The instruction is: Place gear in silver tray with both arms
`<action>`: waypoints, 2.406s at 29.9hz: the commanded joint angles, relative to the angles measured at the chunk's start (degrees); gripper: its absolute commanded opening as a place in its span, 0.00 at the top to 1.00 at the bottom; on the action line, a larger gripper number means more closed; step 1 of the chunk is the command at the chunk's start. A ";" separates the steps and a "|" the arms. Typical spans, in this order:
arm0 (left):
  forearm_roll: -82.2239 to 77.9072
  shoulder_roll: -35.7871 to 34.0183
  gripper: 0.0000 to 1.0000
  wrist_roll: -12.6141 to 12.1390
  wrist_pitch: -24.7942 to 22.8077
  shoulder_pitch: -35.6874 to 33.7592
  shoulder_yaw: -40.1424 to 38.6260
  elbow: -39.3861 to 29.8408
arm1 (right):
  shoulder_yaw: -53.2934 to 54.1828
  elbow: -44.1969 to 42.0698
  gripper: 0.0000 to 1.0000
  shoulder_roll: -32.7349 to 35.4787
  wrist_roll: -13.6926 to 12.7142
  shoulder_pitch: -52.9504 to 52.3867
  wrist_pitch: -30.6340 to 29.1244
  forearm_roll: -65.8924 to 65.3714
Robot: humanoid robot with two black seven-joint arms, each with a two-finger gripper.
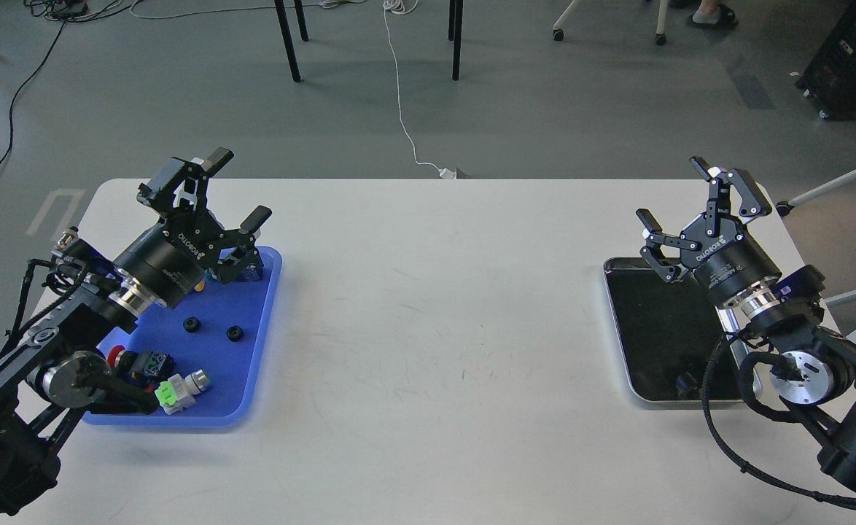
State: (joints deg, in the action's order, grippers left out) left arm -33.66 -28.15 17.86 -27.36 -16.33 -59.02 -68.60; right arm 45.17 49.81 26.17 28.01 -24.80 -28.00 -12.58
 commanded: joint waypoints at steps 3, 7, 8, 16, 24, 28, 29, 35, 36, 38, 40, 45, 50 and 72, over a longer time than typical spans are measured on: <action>0.08 -0.59 0.01 0.07 -0.33 0.07 0.05 -0.13 | 0.97 0.02 0.00 0.73 -0.01 1.25 0.00 0.19; 0.43 -0.50 0.01 0.25 -0.42 0.07 0.40 0.58 | 2.02 0.11 0.00 0.64 -0.01 1.25 0.00 0.19; 0.00 -0.67 0.01 0.16 -0.33 0.07 0.92 0.66 | 2.11 0.11 0.00 0.55 -0.01 1.25 0.00 0.19; -8.15 -4.53 0.01 3.13 -0.64 0.25 1.28 -0.04 | 2.11 0.11 0.00 0.29 -0.01 0.98 0.00 0.19; -41.62 -16.65 0.01 10.14 -0.64 -2.30 2.50 -5.57 | 2.11 0.11 0.00 0.82 -0.01 0.28 0.00 0.19; -62.71 -22.02 0.02 10.14 -0.64 -2.48 6.19 -9.52 | 2.11 0.11 0.00 0.82 -0.01 -0.07 0.00 0.10; -67.63 -22.81 0.02 10.14 -0.64 -2.39 6.72 -9.88 | 2.11 0.11 0.00 0.82 -0.01 -0.07 0.00 0.10; -89.37 -23.62 0.06 10.14 4.06 -3.96 10.49 -7.34 | 2.11 0.11 0.00 0.82 -0.01 -0.16 0.00 0.01; -90.78 -23.53 0.07 10.14 4.24 -5.02 12.07 -6.72 | 2.11 0.11 0.00 0.90 -0.01 -0.16 0.00 0.01; -91.34 -23.44 0.14 10.14 5.47 -7.30 15.85 -4.79 | 2.11 0.11 0.00 0.90 -0.01 -0.16 0.00 0.01; -91.34 -23.44 0.27 10.14 7.57 -9.94 20.42 -1.90 | 2.11 0.11 0.00 0.90 -0.01 -0.25 0.00 0.01; -91.34 -21.33 0.34 10.14 10.48 -14.25 26.32 3.56 | 2.38 0.11 0.00 1.17 -0.01 -0.25 0.00 0.01; -91.34 -19.84 0.36 10.14 10.48 -14.34 26.42 6.46 | 2.64 0.20 0.00 1.87 -0.01 -0.16 0.00 0.10; -91.34 -16.58 0.41 10.14 12.24 -15.05 28.44 13.76 | 4.14 0.29 0.00 2.14 -0.01 -0.16 0.00 0.10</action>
State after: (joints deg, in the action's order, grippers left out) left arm -125.01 -44.81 28.00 -15.08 -31.35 -30.59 -54.88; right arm 49.25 50.11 28.24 28.00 -24.91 -28.00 -12.48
